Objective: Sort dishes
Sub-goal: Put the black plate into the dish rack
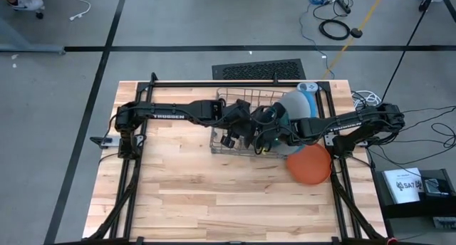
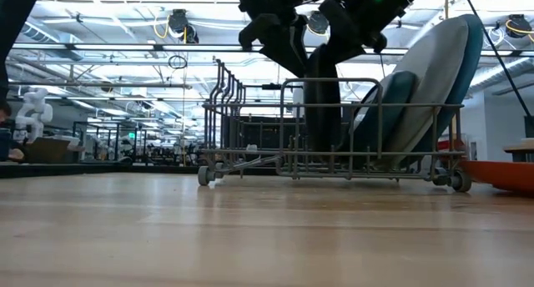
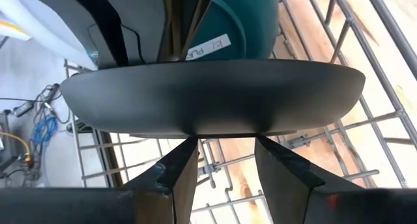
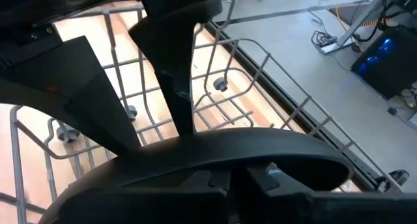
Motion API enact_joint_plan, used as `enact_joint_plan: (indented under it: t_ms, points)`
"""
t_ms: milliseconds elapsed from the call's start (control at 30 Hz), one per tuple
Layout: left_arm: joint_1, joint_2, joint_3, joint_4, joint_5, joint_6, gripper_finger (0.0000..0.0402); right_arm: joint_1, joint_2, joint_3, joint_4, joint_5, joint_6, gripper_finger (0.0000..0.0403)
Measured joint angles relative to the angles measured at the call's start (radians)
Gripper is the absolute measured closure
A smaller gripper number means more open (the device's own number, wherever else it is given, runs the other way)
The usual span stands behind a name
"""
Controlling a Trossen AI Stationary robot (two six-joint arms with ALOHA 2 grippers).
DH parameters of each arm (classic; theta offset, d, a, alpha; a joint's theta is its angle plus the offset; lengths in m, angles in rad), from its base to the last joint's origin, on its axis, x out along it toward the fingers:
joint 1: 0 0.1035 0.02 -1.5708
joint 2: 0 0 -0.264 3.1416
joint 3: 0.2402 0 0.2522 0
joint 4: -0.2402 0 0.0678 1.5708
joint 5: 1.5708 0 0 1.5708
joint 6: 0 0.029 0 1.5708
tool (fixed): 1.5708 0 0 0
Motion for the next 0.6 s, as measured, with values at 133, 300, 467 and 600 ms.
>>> enact_joint_plan:
  t_ms: [133, 300, 467, 600]
  points:
    - [-0.008, 0.000, 0.000, -0.003, -0.017, 0.001, 0.0247, 0.000, 0.000, 0.000, 0.011, -0.001, -0.021, 0.0403]
    - [-0.016, 0.000, 0.000, -0.017, -0.022, 0.001, 0.0247, 0.000, 0.000, 0.000, 0.032, -0.022, -0.044, 0.0403]
    - [-0.018, -0.012, 0.000, -0.022, -0.028, 0.001, 0.0247, 0.000, -0.002, 0.000, 0.068, -0.021, -0.070, 0.0403]
    - [-0.019, -0.028, 0.000, -0.017, -0.022, 0.003, 0.0247, 0.000, -0.004, 0.004, 0.090, -0.022, -0.075, 0.0403]
